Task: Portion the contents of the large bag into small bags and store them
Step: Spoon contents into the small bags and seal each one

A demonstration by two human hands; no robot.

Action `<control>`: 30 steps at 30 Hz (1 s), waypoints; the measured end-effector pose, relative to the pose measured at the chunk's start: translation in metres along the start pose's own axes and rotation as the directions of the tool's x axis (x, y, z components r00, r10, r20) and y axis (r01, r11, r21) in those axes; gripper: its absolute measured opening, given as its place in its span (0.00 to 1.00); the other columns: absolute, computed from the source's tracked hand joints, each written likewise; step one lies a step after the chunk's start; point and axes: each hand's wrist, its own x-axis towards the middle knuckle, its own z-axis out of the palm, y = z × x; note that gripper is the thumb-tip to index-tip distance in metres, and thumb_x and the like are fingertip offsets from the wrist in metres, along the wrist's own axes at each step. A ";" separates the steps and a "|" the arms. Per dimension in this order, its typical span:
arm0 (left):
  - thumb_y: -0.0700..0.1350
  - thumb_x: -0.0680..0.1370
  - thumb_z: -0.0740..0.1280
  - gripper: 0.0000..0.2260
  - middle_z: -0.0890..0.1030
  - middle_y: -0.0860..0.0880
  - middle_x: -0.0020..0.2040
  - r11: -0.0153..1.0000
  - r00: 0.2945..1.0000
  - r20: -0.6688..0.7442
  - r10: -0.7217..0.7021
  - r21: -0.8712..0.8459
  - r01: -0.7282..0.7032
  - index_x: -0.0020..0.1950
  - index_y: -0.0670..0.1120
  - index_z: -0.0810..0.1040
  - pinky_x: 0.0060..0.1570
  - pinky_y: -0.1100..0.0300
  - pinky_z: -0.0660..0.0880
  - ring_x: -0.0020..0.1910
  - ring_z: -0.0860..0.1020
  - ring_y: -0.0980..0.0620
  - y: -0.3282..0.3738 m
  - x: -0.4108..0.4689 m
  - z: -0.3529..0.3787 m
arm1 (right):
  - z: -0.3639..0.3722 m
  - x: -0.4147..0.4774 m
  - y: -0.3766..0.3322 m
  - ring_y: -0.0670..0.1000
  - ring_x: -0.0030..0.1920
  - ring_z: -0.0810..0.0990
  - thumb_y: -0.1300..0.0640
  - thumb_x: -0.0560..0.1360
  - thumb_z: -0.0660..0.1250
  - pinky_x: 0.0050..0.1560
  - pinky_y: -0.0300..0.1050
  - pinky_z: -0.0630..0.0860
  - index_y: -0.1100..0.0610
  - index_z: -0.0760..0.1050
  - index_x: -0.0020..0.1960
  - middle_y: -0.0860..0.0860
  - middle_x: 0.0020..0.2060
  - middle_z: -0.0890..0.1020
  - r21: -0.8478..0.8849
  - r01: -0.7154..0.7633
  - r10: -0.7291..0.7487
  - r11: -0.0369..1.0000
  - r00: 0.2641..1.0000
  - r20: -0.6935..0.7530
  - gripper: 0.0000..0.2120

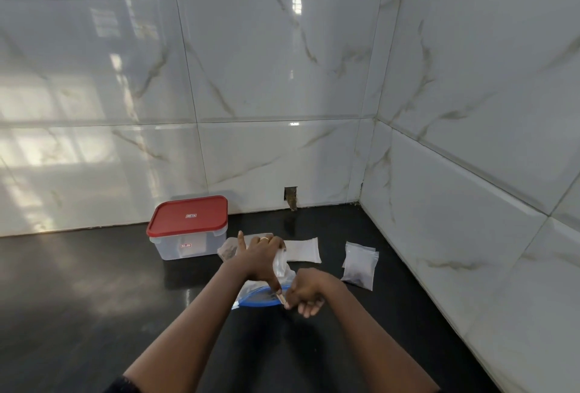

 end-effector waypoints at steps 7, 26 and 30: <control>0.51 0.69 0.73 0.28 0.69 0.50 0.65 0.982 0.980 -0.191 -0.046 -0.190 0.009 0.65 0.50 0.65 0.70 0.43 0.57 0.65 0.67 0.49 -0.017 -0.003 0.017 | 0.012 0.000 -0.015 0.50 0.34 0.81 0.57 0.76 0.65 0.36 0.39 0.76 0.63 0.75 0.57 0.54 0.36 0.78 0.051 0.102 -0.075 0.993 0.923 -0.376 0.13; 0.34 0.67 0.71 0.22 0.78 0.43 0.54 0.753 0.741 -0.545 -0.392 -0.653 -0.082 0.59 0.40 0.72 0.49 0.63 0.65 0.54 0.74 0.45 -0.037 -0.010 -0.027 | 0.027 -0.025 -0.083 0.58 0.60 0.77 0.65 0.80 0.56 0.54 0.49 0.74 0.61 0.74 0.63 0.58 0.59 0.78 -0.499 0.079 -0.423 0.863 0.653 -0.628 0.14; 0.37 0.67 0.73 0.22 0.79 0.45 0.54 0.732 0.772 -0.514 -0.375 -0.675 -0.094 0.59 0.42 0.72 0.51 0.61 0.68 0.54 0.75 0.46 -0.038 -0.010 -0.024 | 0.024 -0.014 -0.083 0.57 0.61 0.76 0.63 0.80 0.56 0.59 0.49 0.72 0.62 0.74 0.62 0.59 0.60 0.77 -0.475 0.136 -0.445 0.869 0.633 -0.634 0.14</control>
